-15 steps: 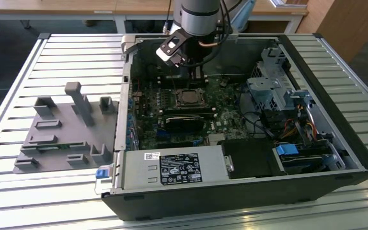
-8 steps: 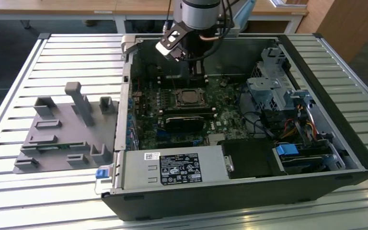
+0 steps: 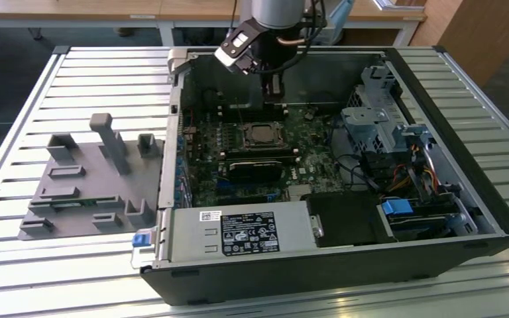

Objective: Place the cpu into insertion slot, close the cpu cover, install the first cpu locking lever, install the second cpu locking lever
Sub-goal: 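Install the first cpu locking lever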

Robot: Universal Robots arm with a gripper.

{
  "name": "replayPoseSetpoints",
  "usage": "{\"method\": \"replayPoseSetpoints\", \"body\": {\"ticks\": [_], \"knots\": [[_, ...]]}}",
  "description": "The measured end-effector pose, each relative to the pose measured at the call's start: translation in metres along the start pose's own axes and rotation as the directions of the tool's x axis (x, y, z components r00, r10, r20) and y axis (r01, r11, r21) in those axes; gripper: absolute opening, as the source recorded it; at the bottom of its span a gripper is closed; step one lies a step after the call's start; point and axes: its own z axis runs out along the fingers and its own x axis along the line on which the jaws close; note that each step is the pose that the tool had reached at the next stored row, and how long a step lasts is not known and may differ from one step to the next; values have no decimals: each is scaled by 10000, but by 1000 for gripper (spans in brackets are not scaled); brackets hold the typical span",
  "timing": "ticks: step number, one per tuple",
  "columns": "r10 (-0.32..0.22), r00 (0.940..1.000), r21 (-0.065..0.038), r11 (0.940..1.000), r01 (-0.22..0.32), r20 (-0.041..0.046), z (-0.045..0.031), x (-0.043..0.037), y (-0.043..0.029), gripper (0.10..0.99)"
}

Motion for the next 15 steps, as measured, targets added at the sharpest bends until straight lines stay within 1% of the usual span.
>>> {"method": "replayPoseSetpoints", "body": {"ticks": [4,7,9,11,13,15], "knots": [[-1,10000,0,10000,1,0,-78,0,2,106],[-73,10000,-1,10000,73,0,-84,1,2,106],[-415,9991,1,9991,415,-4,-84,1,2,106],[-773,9970,3,9970,773,-10,-83,0,1,106],[-1131,9936,4,9936,1131,-17,-82,0,1,106],[-1504,9886,6,9886,1504,-24,-80,0,1,106]]}}
